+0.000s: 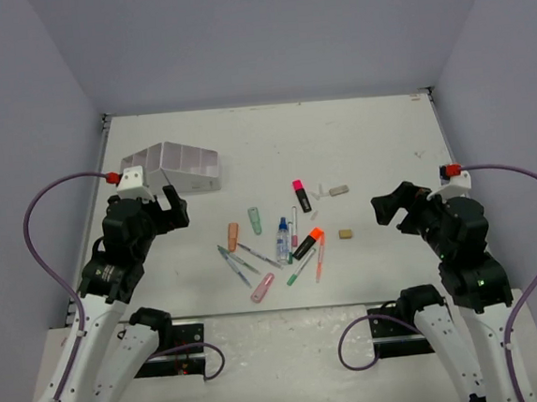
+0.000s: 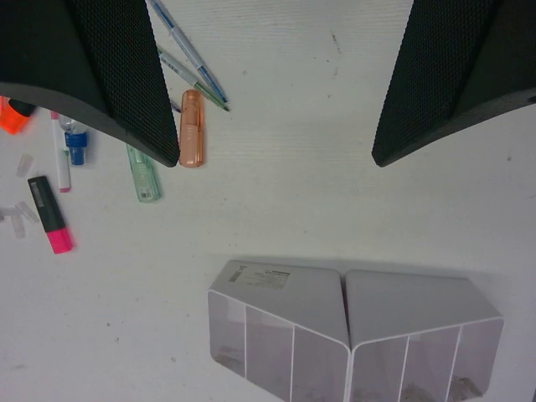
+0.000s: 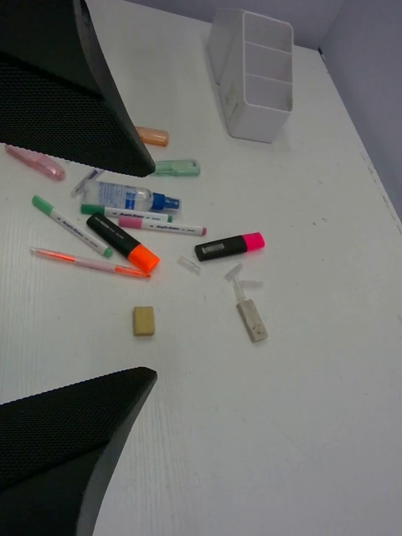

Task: Sort the stationery into containers
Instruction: Pick up the pen from the center of the board.

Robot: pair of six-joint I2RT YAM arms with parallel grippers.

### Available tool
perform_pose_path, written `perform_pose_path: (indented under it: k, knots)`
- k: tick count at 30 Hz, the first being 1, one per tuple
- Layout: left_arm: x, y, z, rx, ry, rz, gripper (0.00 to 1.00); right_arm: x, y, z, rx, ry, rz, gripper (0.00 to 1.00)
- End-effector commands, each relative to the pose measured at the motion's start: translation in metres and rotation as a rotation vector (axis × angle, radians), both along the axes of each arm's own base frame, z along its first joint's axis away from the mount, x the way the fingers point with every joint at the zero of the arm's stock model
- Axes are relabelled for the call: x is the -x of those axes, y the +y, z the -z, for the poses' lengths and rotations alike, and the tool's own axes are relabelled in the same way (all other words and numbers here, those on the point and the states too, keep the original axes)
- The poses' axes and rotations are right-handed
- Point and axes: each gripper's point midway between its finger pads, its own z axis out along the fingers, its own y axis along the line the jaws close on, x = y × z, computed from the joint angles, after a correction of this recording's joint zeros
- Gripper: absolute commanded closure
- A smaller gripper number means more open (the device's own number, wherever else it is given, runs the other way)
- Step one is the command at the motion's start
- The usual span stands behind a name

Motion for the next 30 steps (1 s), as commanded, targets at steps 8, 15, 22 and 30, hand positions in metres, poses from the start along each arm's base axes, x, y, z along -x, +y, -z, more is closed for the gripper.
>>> perform_pose_path:
  k: [8,15,22,30]
  knots:
    - [-0.006,-0.005,-0.017,0.022,-0.048,0.010,0.00,0.000,-0.005,-0.023,-0.131,-0.124,0.091,0.01]
    - [-0.006,-0.006,-0.016,0.023,-0.044,0.015,0.00,-0.006,0.018,-0.011,-0.144,-0.063,-0.039,0.01]
    - [-0.013,-0.006,-0.001,0.007,0.018,0.003,0.00,-0.025,0.023,0.046,-0.095,0.187,-0.056,0.02]
    - [-0.021,-0.040,0.025,0.088,0.162,0.085,0.00,-0.033,0.033,0.062,-0.059,0.252,-0.069,0.08]
